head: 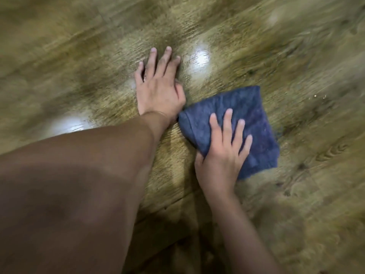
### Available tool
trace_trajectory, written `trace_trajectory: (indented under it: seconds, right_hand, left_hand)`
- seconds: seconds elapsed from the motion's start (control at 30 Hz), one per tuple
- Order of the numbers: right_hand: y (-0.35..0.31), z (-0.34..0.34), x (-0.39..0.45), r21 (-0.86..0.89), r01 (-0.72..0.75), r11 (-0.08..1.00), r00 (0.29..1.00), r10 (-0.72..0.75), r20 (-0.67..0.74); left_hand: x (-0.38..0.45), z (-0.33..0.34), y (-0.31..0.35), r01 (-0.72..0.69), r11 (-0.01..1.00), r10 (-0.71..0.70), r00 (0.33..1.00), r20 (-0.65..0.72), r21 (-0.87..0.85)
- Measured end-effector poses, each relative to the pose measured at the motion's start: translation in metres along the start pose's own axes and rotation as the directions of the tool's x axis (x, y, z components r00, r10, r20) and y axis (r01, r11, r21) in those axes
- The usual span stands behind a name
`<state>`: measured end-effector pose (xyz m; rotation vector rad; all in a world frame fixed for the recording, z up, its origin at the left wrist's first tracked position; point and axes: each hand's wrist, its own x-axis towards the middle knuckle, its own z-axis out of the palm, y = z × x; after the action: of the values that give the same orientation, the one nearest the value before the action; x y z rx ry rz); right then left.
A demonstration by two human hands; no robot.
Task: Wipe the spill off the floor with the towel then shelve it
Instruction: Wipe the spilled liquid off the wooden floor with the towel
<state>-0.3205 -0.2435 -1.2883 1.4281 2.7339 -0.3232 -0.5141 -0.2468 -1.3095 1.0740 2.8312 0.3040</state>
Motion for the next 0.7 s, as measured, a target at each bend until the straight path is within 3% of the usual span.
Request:
trace_trajectory:
  seconds: [0.23,0.4,0.53,0.7]
  right_hand:
    - [0.008,-0.004,0.045,0.016,0.021,1.0,0.999,-0.022,0.031]
    - [-0.001,-0.018,0.186,0.011,-0.139,0.99,0.988,0.139,-0.074]
    - [0.005,-0.034,0.277,0.025,-0.126,0.992,0.991,0.127,-0.042]
    - [0.01,-0.033,0.258,-0.013,-0.037,0.999,0.999,0.036,-0.037]
  left_hand:
    - [0.001,0.003,-0.001,-0.006,0.998,0.004,0.999,0.045,0.059]
    - [0.001,0.002,0.0,-0.004,0.998,0.002,0.999,0.036,0.062]
    - [0.0,0.0,0.001,-0.003,0.999,0.002,1.0,0.031,0.041]
    - [0.0,0.0,0.001,-0.001,0.999,-0.001,0.999,0.037,0.045]
